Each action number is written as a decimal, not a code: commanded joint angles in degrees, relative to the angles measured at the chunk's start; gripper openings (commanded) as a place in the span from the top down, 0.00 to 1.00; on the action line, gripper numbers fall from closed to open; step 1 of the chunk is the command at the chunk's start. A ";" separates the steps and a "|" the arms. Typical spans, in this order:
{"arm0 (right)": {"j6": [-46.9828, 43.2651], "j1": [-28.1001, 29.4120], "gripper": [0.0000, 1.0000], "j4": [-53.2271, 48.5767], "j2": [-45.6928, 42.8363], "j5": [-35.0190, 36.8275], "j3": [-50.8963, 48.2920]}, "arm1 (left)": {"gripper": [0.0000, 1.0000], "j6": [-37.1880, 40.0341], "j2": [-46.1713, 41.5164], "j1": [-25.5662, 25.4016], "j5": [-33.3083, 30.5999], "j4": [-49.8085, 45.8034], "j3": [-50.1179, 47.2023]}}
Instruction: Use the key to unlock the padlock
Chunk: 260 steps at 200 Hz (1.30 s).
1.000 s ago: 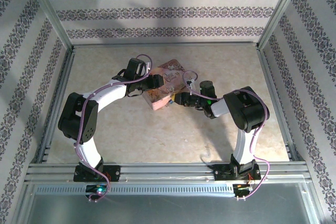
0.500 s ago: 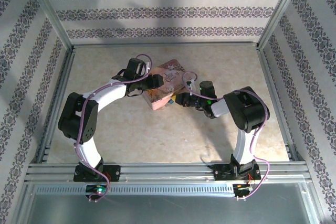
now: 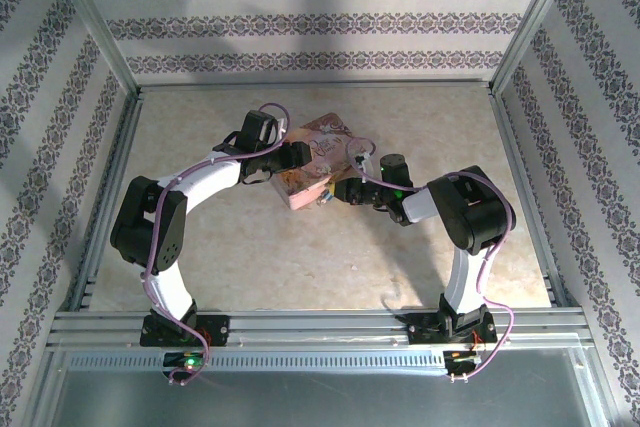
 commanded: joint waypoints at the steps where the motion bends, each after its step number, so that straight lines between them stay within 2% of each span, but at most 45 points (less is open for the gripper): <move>1: 0.52 0.06 0.77 0.08 0.10 0.31 0.32 | 0.41 0.29 1.50 0.23 -0.52 -5.28 -0.57; 23: 0.88 0.31 0.79 0.40 0.56 0.86 0.59 | 0.41 0.29 1.45 0.23 -0.61 -5.36 -0.46; 105: 1.64 -0.38 0.97 0.71 -1.24 4.42 -1.66 | 0.41 0.55 1.27 0.23 -1.00 -5.80 -0.59; 136: 3.61 -0.98 1.00 1.77 -2.13 5.38 -2.48 | 0.41 0.55 1.23 0.27 -1.02 -5.71 -0.77; 191: 16.57 -1.14 1.00 5.14 -2.23 9.44 -4.12 | 0.41 -0.81 0.75 0.19 -0.97 -4.68 -2.40; 232: 29.19 -0.44 1.00 13.54 0.13 12.84 -6.93 | 0.41 -1.73 0.74 0.07 -0.84 -3.77 -3.59; 260: 32.81 0.48 1.00 15.61 0.98 15.20 -7.40 | 0.41 -1.82 0.70 0.01 -0.84 -3.70 -3.75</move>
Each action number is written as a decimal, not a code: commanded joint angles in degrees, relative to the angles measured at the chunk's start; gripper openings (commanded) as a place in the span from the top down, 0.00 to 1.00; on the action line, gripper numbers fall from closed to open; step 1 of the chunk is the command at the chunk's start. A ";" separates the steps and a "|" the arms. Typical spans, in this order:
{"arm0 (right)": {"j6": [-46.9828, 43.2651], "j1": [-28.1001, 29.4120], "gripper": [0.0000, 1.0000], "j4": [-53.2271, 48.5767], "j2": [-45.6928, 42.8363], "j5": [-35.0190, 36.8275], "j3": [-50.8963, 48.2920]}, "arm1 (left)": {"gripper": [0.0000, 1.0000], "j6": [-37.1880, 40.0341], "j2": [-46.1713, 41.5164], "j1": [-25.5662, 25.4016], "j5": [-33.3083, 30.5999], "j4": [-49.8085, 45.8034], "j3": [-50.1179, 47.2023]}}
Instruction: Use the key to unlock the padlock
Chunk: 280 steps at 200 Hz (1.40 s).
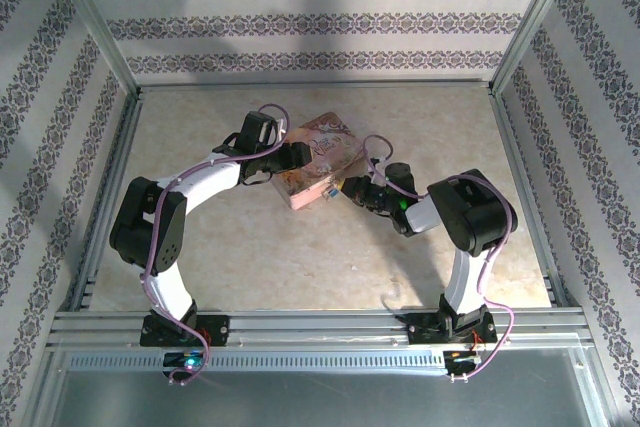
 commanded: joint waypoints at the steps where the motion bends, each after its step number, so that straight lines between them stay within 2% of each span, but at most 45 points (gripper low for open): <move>1: 6.77 0.62 1.00 3.76 1.50 5.26 -1.04 | 0.41 -1.36 1.12 0.03 -0.73 -5.22 -2.64; 60: 10.15 1.24 1.00 4.50 -0.02 9.52 -2.58 | 0.41 -1.03 0.97 0.03 -0.82 -5.62 -2.23; 120: 14.92 1.27 1.00 9.60 0.50 12.00 -4.28 | 0.40 -1.34 0.49 0.03 -0.38 -5.09 -1.74; 206: 14.20 1.88 1.00 10.37 0.81 12.07 -4.16 | 0.39 -1.71 0.35 0.04 0.18 -4.32 -1.53; 238: 7.37 0.61 0.82 8.49 -3.35 11.83 -6.18 | 0.39 -1.36 0.02 0.10 -0.18 -4.77 -1.30; 280: -0.34 -0.43 0.56 9.22 -6.25 7.20 -7.19 | 0.39 -0.71 0.00 0.07 -0.40 -5.53 -0.84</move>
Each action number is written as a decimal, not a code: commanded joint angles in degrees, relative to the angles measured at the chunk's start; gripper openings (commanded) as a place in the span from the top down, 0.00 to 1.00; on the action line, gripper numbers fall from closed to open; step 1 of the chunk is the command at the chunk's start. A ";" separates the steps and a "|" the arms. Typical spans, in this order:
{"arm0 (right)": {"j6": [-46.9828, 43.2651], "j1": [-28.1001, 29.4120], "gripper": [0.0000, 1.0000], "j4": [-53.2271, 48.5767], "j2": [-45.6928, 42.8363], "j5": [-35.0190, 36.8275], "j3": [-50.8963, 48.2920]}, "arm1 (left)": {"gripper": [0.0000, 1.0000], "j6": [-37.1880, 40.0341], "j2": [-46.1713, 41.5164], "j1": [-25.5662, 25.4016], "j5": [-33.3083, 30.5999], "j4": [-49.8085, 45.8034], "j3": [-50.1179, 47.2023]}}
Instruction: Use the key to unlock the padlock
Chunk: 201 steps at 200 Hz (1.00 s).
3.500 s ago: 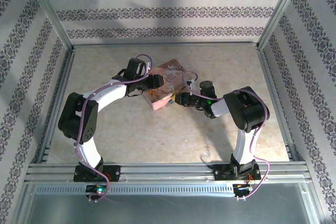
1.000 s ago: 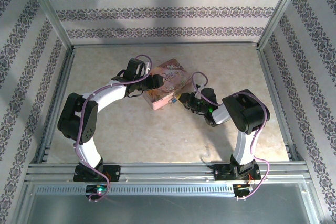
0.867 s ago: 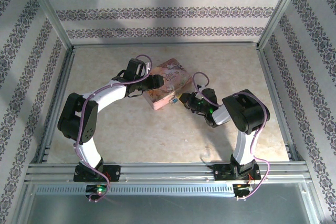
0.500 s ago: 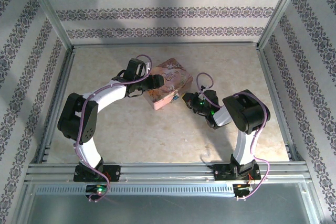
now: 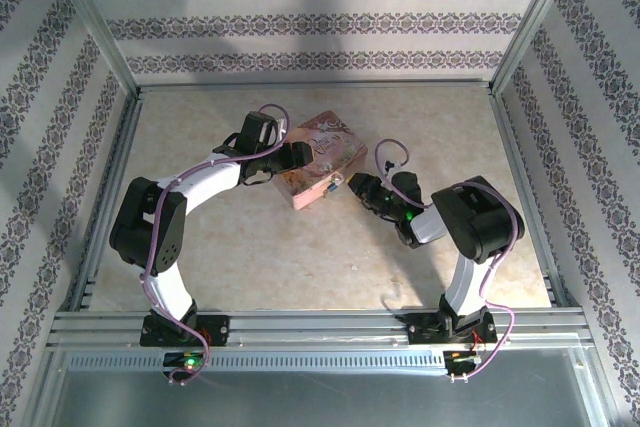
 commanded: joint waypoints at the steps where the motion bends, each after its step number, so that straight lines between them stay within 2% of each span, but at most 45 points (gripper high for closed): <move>1: -6.86 -0.65 0.56 1.99 -2.07 -3.19 -0.81 | 0.39 0.14 0.11 0.14 -1.17 -6.01 -0.83; 25: -11.19 -0.82 0.45 2.89 -2.29 -6.14 -0.91 | 0.39 0.18 0.19 0.17 -1.08 -5.94 -0.69; 58: -15.73 -2.11 0.37 3.90 -0.21 -9.89 -0.16 | 0.39 0.30 0.33 0.22 -1.10 -6.00 -0.51; 93: -16.63 -2.41 0.37 7.14 4.54 -14.26 3.01 | 0.39 0.61 0.63 0.17 -1.16 -6.49 -0.08; 156: -17.15 -2.58 0.37 9.00 8.94 -16.49 6.82 | 0.40 0.48 0.58 0.25 -1.36 -6.62 -0.17; 201: -15.48 -2.16 0.42 11.30 11.22 -18.02 8.80 | 0.40 0.48 0.57 0.25 -1.46 -6.69 -0.15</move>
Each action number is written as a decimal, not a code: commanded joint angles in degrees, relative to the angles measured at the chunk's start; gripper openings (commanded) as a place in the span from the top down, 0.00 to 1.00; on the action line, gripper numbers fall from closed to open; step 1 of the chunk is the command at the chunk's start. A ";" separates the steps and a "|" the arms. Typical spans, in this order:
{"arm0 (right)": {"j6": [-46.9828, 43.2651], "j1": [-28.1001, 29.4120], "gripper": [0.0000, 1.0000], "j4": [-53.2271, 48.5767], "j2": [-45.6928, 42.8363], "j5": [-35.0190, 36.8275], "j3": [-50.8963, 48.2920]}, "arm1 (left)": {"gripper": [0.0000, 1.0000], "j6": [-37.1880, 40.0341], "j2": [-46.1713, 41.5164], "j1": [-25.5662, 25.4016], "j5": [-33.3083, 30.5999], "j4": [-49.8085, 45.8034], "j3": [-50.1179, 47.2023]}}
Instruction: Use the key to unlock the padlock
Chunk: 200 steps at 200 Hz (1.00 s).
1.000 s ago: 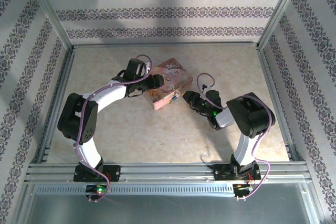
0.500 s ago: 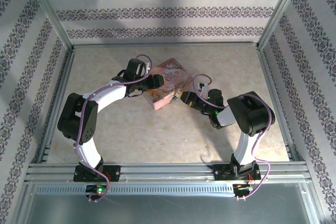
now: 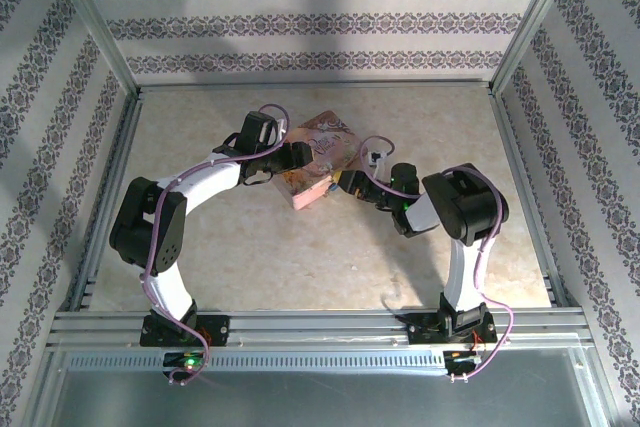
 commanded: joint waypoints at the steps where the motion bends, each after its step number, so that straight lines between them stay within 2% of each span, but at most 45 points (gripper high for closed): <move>1: -0.34 0.08 0.42 4.17 1.44 -2.54 1.57 | 0.40 0.48 0.56 0.23 -1.42 -6.46 -0.26; 127: -0.55 2.17 0.62 6.32 1.69 -3.87 -1.54 | 0.40 0.48 0.22 0.16 -1.67 -6.38 -0.27; 200: -0.78 2.03 0.79 5.66 1.62 -3.34 -1.55 | 0.40 0.45 0.46 0.17 -1.67 -6.39 -0.22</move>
